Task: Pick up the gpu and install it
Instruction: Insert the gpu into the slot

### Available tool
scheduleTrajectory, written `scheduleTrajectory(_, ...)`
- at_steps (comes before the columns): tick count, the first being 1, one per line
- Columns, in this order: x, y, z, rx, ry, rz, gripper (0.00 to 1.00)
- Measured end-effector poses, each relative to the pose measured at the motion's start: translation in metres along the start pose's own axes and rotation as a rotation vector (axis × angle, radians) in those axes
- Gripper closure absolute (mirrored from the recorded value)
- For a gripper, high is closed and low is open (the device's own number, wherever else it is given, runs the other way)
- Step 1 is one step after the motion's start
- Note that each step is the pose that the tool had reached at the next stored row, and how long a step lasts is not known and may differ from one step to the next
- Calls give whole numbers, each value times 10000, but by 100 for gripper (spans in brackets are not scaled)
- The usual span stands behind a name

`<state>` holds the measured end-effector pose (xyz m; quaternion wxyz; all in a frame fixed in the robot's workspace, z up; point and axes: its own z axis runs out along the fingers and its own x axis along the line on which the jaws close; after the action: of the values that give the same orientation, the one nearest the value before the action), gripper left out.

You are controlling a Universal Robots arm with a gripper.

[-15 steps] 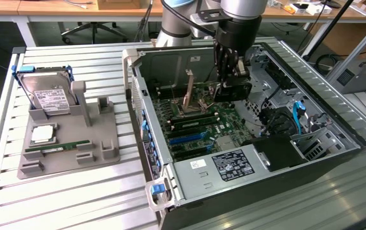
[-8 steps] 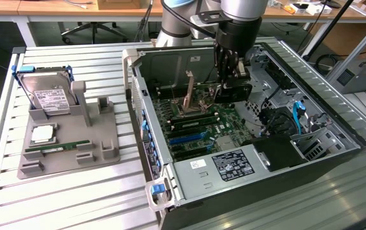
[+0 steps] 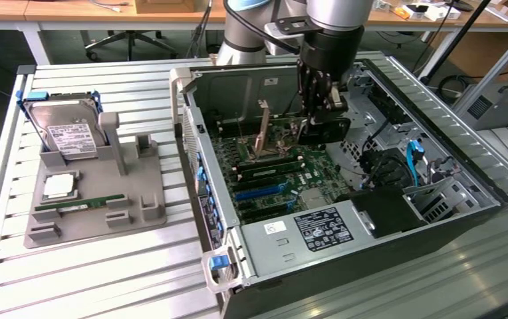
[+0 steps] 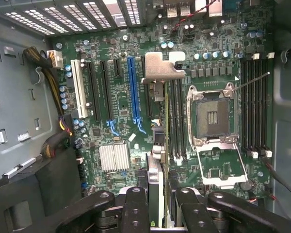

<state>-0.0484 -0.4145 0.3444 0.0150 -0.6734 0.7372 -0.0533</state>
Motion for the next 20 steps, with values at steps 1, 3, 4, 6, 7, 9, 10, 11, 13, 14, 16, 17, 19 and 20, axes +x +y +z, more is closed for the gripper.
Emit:
scheduleTrajectory(1, 2, 0, 1, 0, 3, 0, 73)
scheduleTrajectory(3, 7, 0, 5, 1, 10, -1, 73)
scheduleTrajectory(4, 10, 0, 6, 1, 14, -2, 73)
scheduleTrajectory(6, 14, 0, 9, 2, 19, -2, 73)
scheduleTrajectory(7, 16, 0, 11, 3, 23, -3, 73)
scheduleTrajectory(9, 20, 1, 13, 3, 30, -3, 73)
scheduleTrajectory(10, 23, 1, 15, 4, 35, -4, 73)
scheduleTrajectory(11, 24, 1, 16, 4, 38, -4, 73)
scheduleTrajectory(13, 28, 3, 19, 4, 46, -5, 73)
scheduleTrajectory(14, 31, 4, 23, 6, 47, -6, 73)
scheduleTrajectory(16, 42, 6, 27, 6, 52, -5, 73)
scheduleTrajectory(17, 45, 6, 29, 6, 55, -6, 73)
scheduleTrajectory(19, 50, 6, 32, 6, 58, -6, 73)
scheduleTrajectory(20, 53, 7, 34, 6, 60, -6, 73)
